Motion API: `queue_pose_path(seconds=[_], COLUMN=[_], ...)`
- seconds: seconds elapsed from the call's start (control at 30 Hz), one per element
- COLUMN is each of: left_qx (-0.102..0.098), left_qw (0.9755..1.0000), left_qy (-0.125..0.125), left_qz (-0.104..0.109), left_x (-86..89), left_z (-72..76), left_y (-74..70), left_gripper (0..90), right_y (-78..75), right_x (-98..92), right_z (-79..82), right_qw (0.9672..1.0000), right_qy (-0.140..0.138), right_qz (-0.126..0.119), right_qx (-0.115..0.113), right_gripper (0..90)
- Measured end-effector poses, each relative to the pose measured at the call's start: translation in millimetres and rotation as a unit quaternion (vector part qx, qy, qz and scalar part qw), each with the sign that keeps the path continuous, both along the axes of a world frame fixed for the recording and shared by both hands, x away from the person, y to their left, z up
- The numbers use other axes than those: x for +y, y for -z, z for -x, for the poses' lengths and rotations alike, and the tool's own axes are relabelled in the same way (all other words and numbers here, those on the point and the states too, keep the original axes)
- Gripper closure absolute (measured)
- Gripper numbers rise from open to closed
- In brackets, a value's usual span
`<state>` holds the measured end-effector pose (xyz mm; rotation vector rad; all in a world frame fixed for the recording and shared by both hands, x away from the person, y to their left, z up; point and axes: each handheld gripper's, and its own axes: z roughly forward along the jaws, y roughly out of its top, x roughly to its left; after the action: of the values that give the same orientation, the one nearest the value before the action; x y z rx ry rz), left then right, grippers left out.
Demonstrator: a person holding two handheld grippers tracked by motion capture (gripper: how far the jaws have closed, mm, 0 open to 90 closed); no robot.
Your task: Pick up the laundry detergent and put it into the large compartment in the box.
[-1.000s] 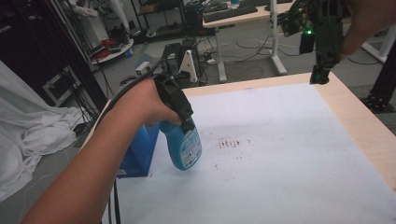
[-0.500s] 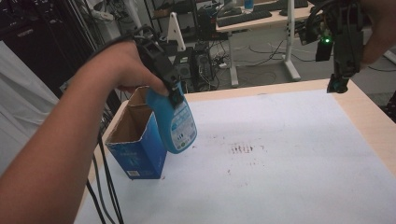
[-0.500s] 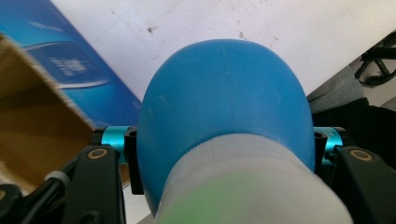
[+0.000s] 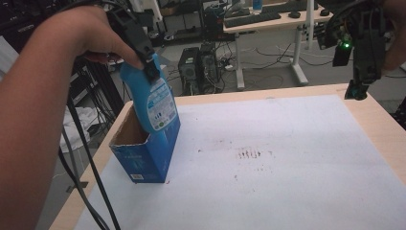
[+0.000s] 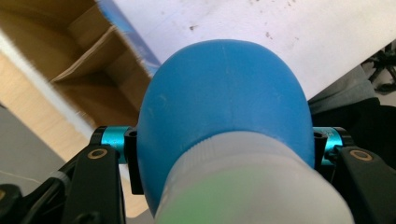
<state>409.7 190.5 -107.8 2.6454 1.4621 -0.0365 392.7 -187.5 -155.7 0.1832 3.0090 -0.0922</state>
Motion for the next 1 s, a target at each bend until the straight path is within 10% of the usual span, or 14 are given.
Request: queue_pose_path(seconds=[0.4, 1.0], left_qx=[-0.006, -0.006], left_qw=[0.9986, 0.9995], left_qy=[-0.05, -0.004], left_qz=[-0.014, -0.029], left_x=[44.0, 65.2], left_z=[-7.4, -23.6], left_y=[-9.1, 29.2], left_gripper=[39.1, 39.0], right_y=[1.2, 5.5], right_x=[0.7, -3.6], right_z=[-3.6, -5.6], right_qw=[1.0, 0.9999], right_qy=[0.002, 0.009], right_qz=[0.003, 0.002], right_qx=[0.003, 0.003], right_gripper=[2.6, 2.6])
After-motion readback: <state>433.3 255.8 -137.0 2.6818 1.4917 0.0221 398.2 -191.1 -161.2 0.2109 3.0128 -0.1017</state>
